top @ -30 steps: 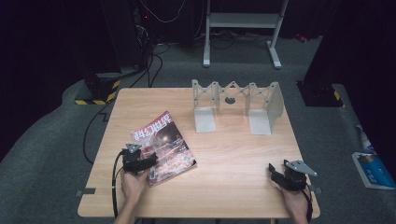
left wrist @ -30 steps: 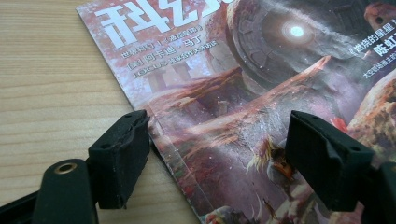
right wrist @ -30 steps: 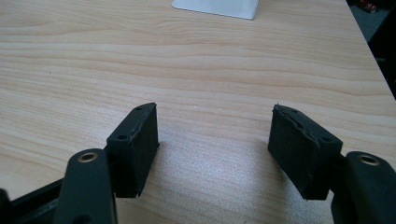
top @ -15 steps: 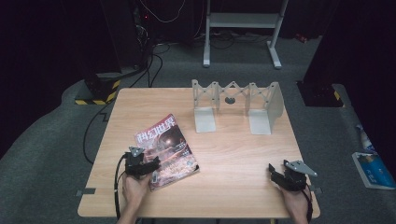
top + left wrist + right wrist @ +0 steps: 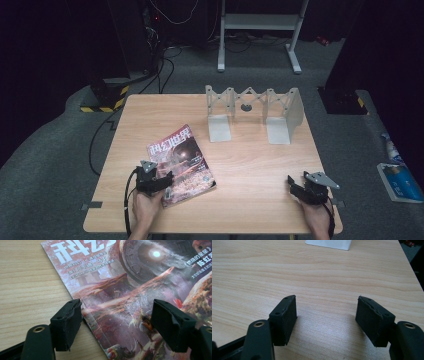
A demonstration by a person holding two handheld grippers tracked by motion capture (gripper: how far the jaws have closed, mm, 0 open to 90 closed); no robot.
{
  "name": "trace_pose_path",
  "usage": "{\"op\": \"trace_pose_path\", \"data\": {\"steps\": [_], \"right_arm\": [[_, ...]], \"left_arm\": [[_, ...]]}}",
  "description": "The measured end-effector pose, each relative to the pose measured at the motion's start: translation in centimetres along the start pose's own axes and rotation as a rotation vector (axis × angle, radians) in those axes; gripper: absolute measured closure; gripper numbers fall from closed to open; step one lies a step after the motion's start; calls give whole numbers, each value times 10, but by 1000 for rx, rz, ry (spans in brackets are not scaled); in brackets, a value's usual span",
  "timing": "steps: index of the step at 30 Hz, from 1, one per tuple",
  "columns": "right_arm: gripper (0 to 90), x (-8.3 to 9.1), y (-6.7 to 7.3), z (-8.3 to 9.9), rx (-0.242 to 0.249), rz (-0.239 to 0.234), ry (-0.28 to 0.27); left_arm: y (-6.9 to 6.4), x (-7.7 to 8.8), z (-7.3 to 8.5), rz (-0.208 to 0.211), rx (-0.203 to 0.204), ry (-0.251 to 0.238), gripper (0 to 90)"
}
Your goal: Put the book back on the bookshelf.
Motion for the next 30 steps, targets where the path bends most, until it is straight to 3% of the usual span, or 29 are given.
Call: {"op": "trace_pose_path", "data": {"steps": [30], "right_arm": [[329,0,0,0,-1,-1,1]], "left_arm": [[-15,5,7,24,-32,13,246]]}}
Point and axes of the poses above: each handheld gripper's, and its own axes: x roughly backward along the jaws, z roughly out of its underside, y roughly to its left, the point moved 4 cm from there along -x, roughly forward along the jaws, and after that the axes turned 9 degrees about z, right-handed, at the moved point
